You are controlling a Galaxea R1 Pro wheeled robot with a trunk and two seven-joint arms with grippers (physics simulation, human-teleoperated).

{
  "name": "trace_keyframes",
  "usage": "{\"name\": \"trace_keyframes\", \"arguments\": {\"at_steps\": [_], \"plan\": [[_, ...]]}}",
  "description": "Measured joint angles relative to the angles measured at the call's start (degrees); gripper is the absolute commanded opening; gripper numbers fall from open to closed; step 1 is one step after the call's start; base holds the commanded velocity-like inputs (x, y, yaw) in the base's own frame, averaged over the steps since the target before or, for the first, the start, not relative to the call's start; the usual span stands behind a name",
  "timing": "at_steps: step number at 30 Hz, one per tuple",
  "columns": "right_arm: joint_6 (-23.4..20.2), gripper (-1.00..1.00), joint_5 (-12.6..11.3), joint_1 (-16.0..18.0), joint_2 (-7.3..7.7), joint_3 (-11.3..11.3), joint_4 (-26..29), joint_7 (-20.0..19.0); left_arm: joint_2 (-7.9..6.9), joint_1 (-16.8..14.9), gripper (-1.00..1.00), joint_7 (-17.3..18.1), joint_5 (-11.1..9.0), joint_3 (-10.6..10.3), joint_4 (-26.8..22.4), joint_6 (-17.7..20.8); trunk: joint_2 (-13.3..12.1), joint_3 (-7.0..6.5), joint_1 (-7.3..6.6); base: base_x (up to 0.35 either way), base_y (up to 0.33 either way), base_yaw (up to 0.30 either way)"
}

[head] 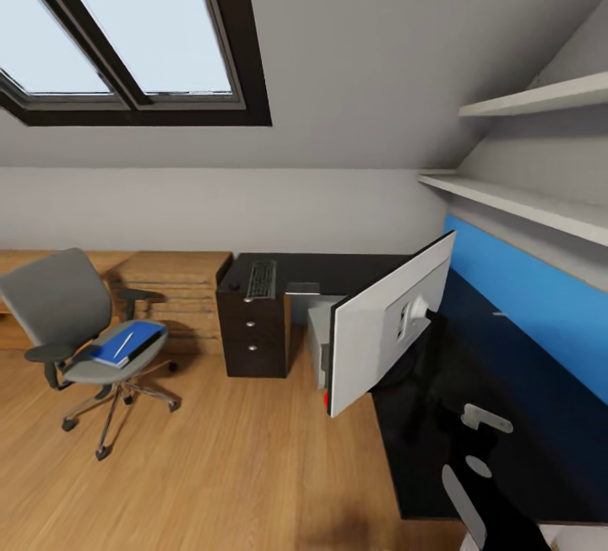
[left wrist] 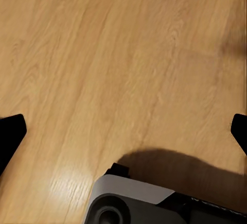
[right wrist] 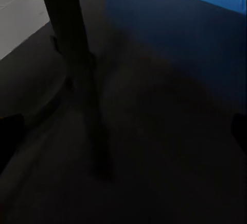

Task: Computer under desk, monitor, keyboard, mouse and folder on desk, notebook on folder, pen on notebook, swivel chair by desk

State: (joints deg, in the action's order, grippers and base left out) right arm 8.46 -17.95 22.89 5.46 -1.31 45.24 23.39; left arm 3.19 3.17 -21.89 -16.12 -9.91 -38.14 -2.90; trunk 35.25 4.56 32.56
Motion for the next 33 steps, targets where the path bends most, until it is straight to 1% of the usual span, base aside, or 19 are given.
{"name": "trace_keyframes", "arguments": {"at_steps": [4, 6, 7, 8, 12, 13, 14, 15, 16, 17, 21, 23, 24, 25, 26, 27, 31, 32, 33], "plan": [[2.4, 1.0, 2.4, 0.0, -0.05, -0.2, -2.4, -0.4, 0.04, 0.0, 1.0, 0.0, 0.0, 0.0, -1.1, 0.0, 0.0, -0.13, 0.0, 0.0, 0.0, -0.249], [4.8, 1.0, 4.6, 0.0, -0.15, -0.3, -4.4, -0.7, 0.07, 0.0, 1.0, -0.1, 0.0, 0.0, -2.8, 0.0, 0.0, -0.17, 0.0, 0.0, 0.0, -0.169], [7.4, 1.0, 6.3, 0.0, -0.22, -0.3, -5.6, -0.9, 0.05, 0.0, 1.0, -0.1, 0.0, 0.0, -5.3, 0.2, 0.0, -0.19, 0.0, 0.0, 0.0, -0.076], [8.9, 1.0, 7.2, 0.0, -0.29, -0.4, -6.1, -1.0, 0.0, 0.0, 1.0, -0.1, 0.0, 0.1, -7.2, 0.3, 0.0, -0.19, 0.0, 0.0, 0.0, -0.061], [11.1, 1.0, 8.4, 0.0, -0.36, -0.5, -6.6, -1.1, -0.11, 0.0, 1.0, -0.2, -0.1, 0.3, -12.1, 1.0, 0.0, -0.2, 0.0, 0.0, 0.0, -0.027], [11.6, 1.0, 8.7, 0.0, -0.38, -0.5, -6.8, -1.2, -0.17, 0.0, 1.0, -0.3, -0.1, 0.4, -14.7, 1.9, 0.0, -0.21, 0.0, 0.0, 0.0, -0.01], [11.7, 1.0, 8.8, 0.0, -0.38, -0.6, -6.8, -1.2, -0.19, 0.0, 1.0, -0.3, -0.2, 0.4, -15.8, 2.4, 0.0, -0.21, 0.0, 0.0, 0.0, -0.005], [11.8, 1.0, 8.9, 0.0, -0.39, -0.6, -6.9, -1.3, -0.23, 0.0, 1.0, -0.3, -0.3, 0.4, -19.1, 4.4, 0.0, -0.21, 0.0, 0.0, 0.0, -0.004], [11.9, 1.0, 8.9, 0.0, -0.41, -0.6, -7.0, -1.3, -0.24, 0.0, 1.0, -0.3, -0.4, 0.4, -20.6, 5.4, 0.0, -0.21, 0.0, 0.0, 0.0, -0.002], [11.9, 1.0, 9.0, 0.0, -0.44, -0.9, -7.1, -1.4, -0.26, 0.0, 1.0, -0.4, -0.4, 0.4, -25.1, 9.4, 0.0, -0.22, 0.0, 0.0, 0.0, -0.002], [12.0, 1.0, 9.0, 0.0, -0.44, -1.9, -7.1, -2.0, -0.23, 0.0, 1.0, -0.4, -0.4, 0.8, -31.6, 15.7, 0.0, -0.21, 0.0, 0.0, 0.0, -0.001], [12.1, 1.0, 9.0, 0.0, -0.49, -2.5, -7.1, -2.2, -0.13, 0.0, 1.0, -0.4, -0.4, 1.7, -34.6, 18.8, 0.0, -0.21, 0.0, 0.0, 0.0, 0.0], [12.2, 1.0, 9.0, 0.0, -0.5, -2.7, -7.1, -2.3, -0.11, 0.0, 1.0, -0.4, -0.4, 2.0, -35.1, 19.5, 0.0, -0.21, 0.0, 0.0, 0.0, 0.0], [12.2, 1.0, 9.0, 0.0, -0.59, -3.2, -7.0, -2.4, -0.1, 0.0, 1.0, -0.4, -0.5, 2.7, -32.6, 21.0, 0.0, -0.2, 0.0, 0.0, 0.0, 0.0], [12.2, 1.0, 8.9, 0.0, -0.62, -3.4, -6.9, -2.4, -0.17, 0.0, 1.0, -0.3, -0.5, 3.0, -27.9, 21.0, 0.0, -0.2, 0.0, 0.0, 0.0, 0.0], [12.1, 1.0, 8.9, 0.0, -0.62, -3.4, -6.9, -2.3, -0.19, 0.0, 1.0, -0.3, -0.4, 3.1, -26.6, 20.7, 0.0, -0.2, 0.0, 0.0, 0.0, 0.0], [12.1, 1.0, 8.9, 0.0, -0.84, -3.5, -6.9, -2.3, -0.25, 0.0, 1.0, -0.3, -0.3, 3.2, -23.9, 18.2, 0.0, -0.21, 0.0, 0.0, -0.077, 0.0], [12.2, 1.0, 9.0, 0.0, -1.78, -3.4, -6.8, -2.3, -0.35, 0.0, 1.0, -0.4, -0.4, 3.3, -22.7, 15.9, 0.0, -0.21, -0.01, 0.0, -0.277, 0.0], [12.2, 1.0, 9.0, 0.0, -1.87, -3.3, -6.8, -2.2, -0.41, 0.0, 1.0, -0.4, -0.4, 3.3, -22.6, 15.7, 0.0, -0.21, 0.01, 0.0, -0.293, 0.0]]}}
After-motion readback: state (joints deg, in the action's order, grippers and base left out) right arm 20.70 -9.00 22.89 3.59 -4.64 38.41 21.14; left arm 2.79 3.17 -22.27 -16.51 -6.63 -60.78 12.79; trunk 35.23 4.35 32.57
